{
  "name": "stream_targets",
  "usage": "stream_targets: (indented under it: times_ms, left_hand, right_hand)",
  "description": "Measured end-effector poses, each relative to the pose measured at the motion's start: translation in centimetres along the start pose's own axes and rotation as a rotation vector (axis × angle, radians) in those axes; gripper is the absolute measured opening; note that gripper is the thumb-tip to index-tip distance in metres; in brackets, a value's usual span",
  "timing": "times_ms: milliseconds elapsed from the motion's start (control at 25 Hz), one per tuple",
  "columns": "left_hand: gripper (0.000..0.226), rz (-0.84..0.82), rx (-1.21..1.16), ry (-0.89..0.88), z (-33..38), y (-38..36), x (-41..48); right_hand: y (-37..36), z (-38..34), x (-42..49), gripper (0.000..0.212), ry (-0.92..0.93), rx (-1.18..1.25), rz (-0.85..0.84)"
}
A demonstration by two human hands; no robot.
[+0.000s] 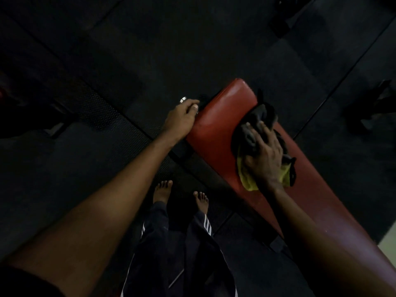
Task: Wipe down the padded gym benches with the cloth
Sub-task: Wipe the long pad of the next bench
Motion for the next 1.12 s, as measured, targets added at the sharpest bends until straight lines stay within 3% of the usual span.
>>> stream_targets:
  times_ms: [200, 320, 400, 560, 680, 840, 1120]
  left_hand:
    - [0.043, 0.019, 0.178, -0.159, 3.5, -4.4, 0.9]
    - [0.048, 0.012, 0.235, -0.205, 4.8, -6.1, 2.7]
    - [0.051, 0.022, 0.303, -0.288, 4.6, -6.6, 3.2]
    - [0.047, 0.150, 0.410, -0.372, 4.2, -7.0, 3.0]
    - [0.048, 0.157, 0.437, -0.400, 3.9, -7.2, 3.2]
    - [0.049, 0.162, 0.408, -0.442, 4.0, -7.1, 3.1]
    - [0.048, 0.180, 0.361, -0.331, 4.6, -7.2, 2.7]
  right_hand:
    - [-0.5, -1.9, 7.0, 0.066, -0.226, 0.076, 0.038]
    - [-0.3, -2.2, 10.6, 0.060, -0.160, 0.059, -0.014]
    - [0.2, -0.7, 10.4, 0.061, -0.122, 0.073, -0.047]
    - [0.6, 1.4, 6.7, 0.059, -0.304, 0.067, 0.034]
    - [0.1, 0.6, 8.3, 0.057, -0.360, 0.015, 0.003]
    - [-0.3, -1.3, 12.4, 0.059, -0.314, 0.039, -0.018]
    - [-0.5, -0.2, 13.1, 0.052, -0.174, 0.115, -0.003]
Point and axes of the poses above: each hand's wrist, its own x-axis towards the middle knuckle, its own y-axis out of the back of the hand, z = x × y, the point moved 2 cm from there along x, towards the middle knuckle, and after that the axes turned 7 degrees about z, right-handed, at the moved point
